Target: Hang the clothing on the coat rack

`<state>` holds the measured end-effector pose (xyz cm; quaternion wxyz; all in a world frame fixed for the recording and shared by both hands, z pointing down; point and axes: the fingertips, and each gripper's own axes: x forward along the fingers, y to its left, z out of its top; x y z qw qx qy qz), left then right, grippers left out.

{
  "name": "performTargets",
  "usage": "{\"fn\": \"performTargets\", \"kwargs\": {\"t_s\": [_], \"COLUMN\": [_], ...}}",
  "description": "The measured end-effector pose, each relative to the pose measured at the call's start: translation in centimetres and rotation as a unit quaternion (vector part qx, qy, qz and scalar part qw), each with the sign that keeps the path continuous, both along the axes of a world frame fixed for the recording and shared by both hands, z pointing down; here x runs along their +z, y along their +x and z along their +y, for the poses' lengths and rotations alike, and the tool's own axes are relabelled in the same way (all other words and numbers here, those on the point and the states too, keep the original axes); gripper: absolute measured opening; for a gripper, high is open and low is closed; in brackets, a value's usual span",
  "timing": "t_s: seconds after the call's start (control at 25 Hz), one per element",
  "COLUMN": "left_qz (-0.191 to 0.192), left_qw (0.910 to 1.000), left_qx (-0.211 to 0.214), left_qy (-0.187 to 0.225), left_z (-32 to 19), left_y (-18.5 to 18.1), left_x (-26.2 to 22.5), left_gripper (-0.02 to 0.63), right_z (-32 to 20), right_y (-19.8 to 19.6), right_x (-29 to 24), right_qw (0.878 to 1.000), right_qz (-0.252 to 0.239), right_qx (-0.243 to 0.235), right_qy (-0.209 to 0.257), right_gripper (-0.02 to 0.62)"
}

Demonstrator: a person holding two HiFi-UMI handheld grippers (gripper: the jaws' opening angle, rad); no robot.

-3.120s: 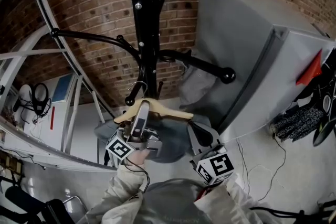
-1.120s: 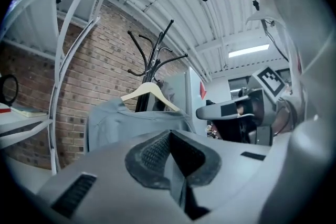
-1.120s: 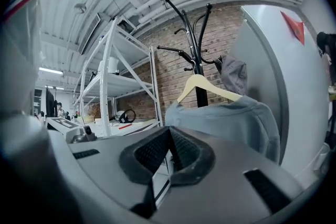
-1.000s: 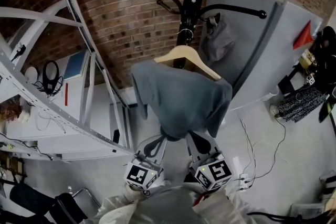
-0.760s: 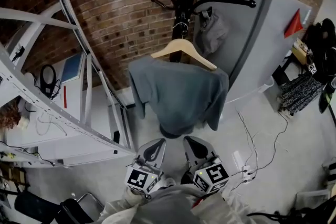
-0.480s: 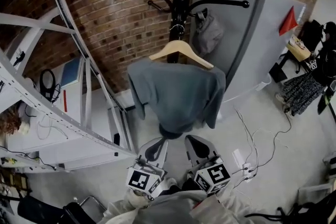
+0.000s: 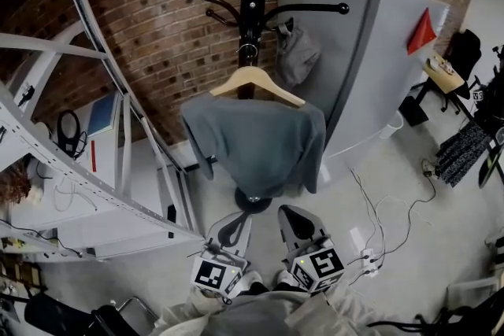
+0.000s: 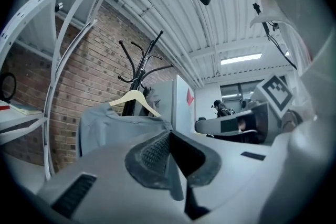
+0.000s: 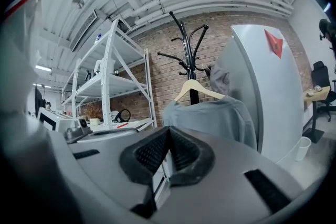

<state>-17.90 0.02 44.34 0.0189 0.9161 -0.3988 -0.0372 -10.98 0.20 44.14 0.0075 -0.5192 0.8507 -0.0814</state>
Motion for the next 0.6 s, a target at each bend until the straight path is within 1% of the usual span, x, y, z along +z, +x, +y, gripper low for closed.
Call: {"fn": "performTargets", "kwargs": {"t_s": [0.36, 0.6], "left_qz": [-0.012, -0.011], "left_qw": [0.9997, 0.9995], "left_qx": [-0.022, -0.028], "left_qy": [0.002, -0.004], "left_z": [0.4, 0.5], "left_y": [1.1, 1.8], "left_x": [-0.3, 0.0], "left_gripper": [0.008, 0.008], "right_z": [-0.1, 0.0], "right_y": [0.8, 1.5], "right_x": [-0.8, -0.2], "right_qw": [0.999, 0.999], "right_qz": [-0.01, -0.016], "right_qx": [-0.031, -0.035], "right_qy": [0.011, 0.01], "right_gripper": [0.025, 0.025]}}
